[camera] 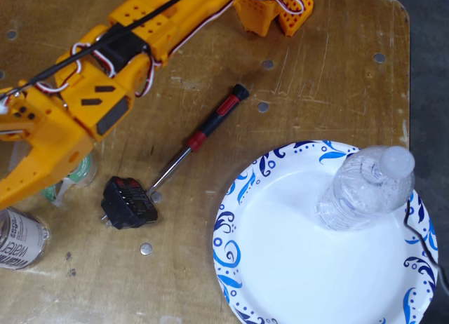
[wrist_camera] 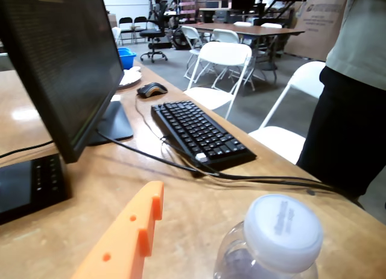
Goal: Move the bottles to the plate
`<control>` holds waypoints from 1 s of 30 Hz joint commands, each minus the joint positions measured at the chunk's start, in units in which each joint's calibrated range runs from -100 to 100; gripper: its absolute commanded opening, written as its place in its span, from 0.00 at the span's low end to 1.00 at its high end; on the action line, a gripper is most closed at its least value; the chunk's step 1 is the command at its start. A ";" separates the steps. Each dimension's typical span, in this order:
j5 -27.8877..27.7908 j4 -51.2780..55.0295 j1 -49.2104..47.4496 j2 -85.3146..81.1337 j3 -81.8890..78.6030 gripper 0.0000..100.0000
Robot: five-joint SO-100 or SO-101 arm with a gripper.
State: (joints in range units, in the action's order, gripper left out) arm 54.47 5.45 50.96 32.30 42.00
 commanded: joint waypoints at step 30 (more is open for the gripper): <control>1.66 -1.36 1.60 20.06 24.49 0.41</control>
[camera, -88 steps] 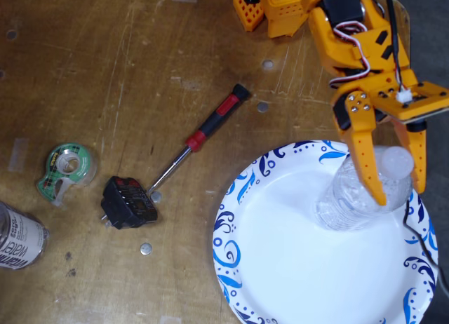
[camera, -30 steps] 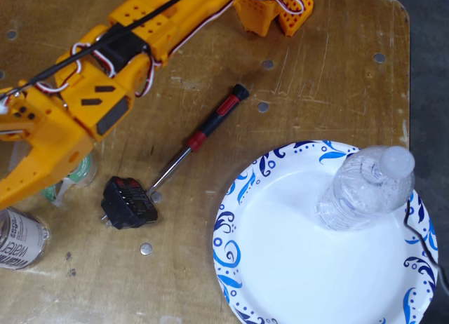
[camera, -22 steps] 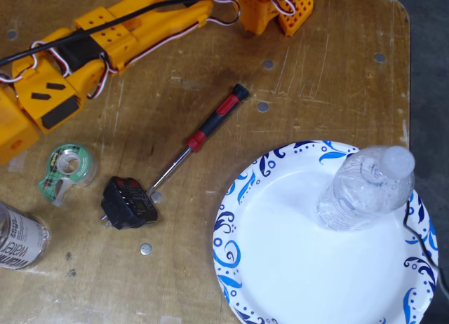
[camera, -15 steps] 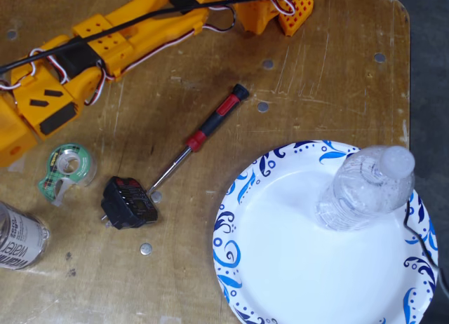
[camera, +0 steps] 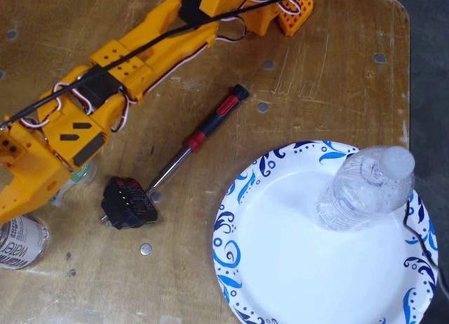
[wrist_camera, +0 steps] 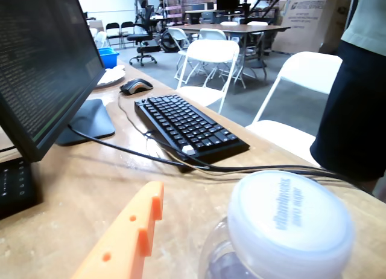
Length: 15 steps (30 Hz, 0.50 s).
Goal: Move the bottles to the plate
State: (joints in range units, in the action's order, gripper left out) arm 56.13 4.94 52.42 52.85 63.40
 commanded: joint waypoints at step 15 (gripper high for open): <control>-0.21 -3.20 -1.36 3.47 4.26 0.41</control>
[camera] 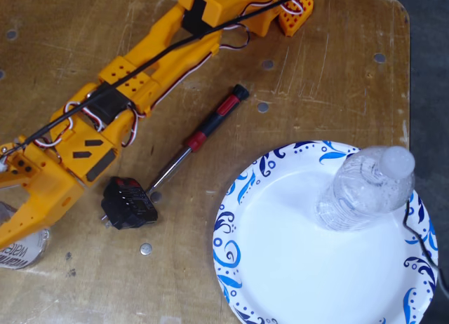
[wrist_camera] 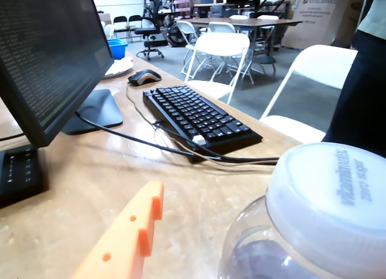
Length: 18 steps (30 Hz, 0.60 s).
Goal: Move the bottles to the plate
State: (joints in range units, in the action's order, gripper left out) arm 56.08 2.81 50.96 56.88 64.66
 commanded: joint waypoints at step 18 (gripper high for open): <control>-1.67 -1.24 3.33 -0.89 3.09 0.31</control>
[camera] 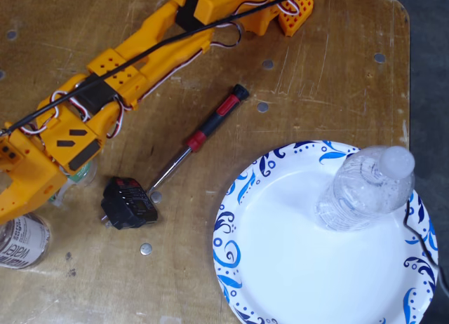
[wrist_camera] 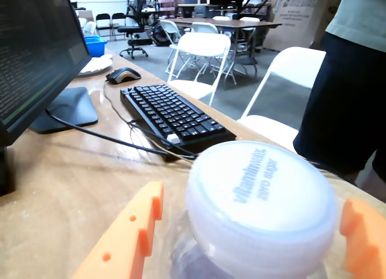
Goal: Move the bottles to the plate
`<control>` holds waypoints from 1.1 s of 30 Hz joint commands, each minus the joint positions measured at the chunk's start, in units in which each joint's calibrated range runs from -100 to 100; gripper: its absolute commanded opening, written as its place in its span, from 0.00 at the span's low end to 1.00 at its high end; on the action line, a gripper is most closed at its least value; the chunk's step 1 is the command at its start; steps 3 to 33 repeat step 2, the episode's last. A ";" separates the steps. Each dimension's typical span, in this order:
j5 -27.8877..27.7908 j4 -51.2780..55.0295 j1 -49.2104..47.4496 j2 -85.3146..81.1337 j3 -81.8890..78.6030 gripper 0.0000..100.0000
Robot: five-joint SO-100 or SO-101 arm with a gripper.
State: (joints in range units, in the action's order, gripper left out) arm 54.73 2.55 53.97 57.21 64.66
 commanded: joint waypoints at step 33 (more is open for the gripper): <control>-0.27 -1.16 1.08 -1.31 3.18 0.32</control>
